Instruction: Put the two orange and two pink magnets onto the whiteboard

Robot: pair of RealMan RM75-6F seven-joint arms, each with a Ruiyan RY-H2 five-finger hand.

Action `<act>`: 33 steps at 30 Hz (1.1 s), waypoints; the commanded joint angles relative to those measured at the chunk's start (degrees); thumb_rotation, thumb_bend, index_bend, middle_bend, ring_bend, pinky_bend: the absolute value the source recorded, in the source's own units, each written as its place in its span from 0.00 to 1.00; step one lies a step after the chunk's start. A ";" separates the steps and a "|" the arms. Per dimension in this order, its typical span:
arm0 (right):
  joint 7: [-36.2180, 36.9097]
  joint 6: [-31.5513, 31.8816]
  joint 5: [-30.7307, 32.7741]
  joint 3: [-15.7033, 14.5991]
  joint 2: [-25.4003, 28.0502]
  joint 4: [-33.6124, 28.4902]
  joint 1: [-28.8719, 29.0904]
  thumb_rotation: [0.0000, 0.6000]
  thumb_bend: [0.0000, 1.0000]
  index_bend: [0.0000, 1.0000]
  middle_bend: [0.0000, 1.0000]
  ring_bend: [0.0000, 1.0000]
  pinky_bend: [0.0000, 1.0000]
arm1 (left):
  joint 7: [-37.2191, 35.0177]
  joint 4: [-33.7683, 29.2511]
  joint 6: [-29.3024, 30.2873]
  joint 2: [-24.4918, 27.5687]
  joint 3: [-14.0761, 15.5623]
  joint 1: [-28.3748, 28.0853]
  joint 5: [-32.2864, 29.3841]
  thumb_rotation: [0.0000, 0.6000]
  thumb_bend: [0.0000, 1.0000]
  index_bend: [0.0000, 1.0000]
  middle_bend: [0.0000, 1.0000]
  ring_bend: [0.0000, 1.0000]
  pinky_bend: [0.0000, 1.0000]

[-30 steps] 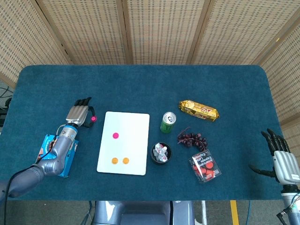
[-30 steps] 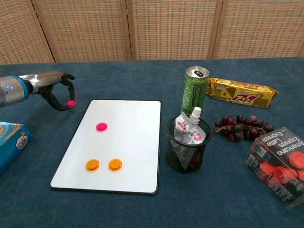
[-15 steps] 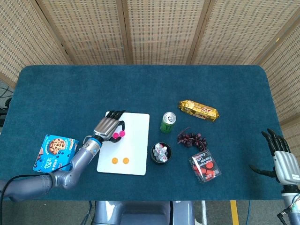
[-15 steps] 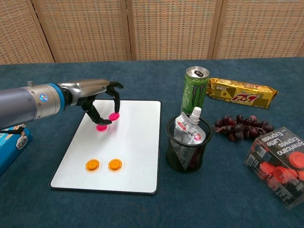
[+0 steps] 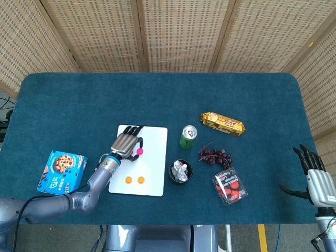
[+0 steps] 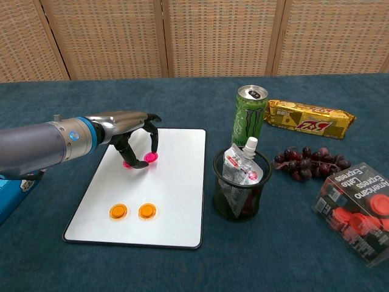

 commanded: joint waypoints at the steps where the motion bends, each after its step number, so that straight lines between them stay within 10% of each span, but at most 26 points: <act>1: -0.01 0.00 0.00 0.00 0.00 -0.02 -0.01 1.00 0.16 0.00 0.00 0.00 0.00 | 0.06 0.37 -0.07 -0.38 0.08 -0.21 -0.25 1.00 0.35 0.55 0.00 0.00 0.00; 33: 0.44 -0.07 -0.06 -0.02 0.08 0.12 0.01 1.00 0.16 0.00 0.00 0.00 0.00 | 1.41 1.80 0.86 -1.63 0.86 -1.01 -1.65 1.00 0.33 0.40 0.00 0.00 0.00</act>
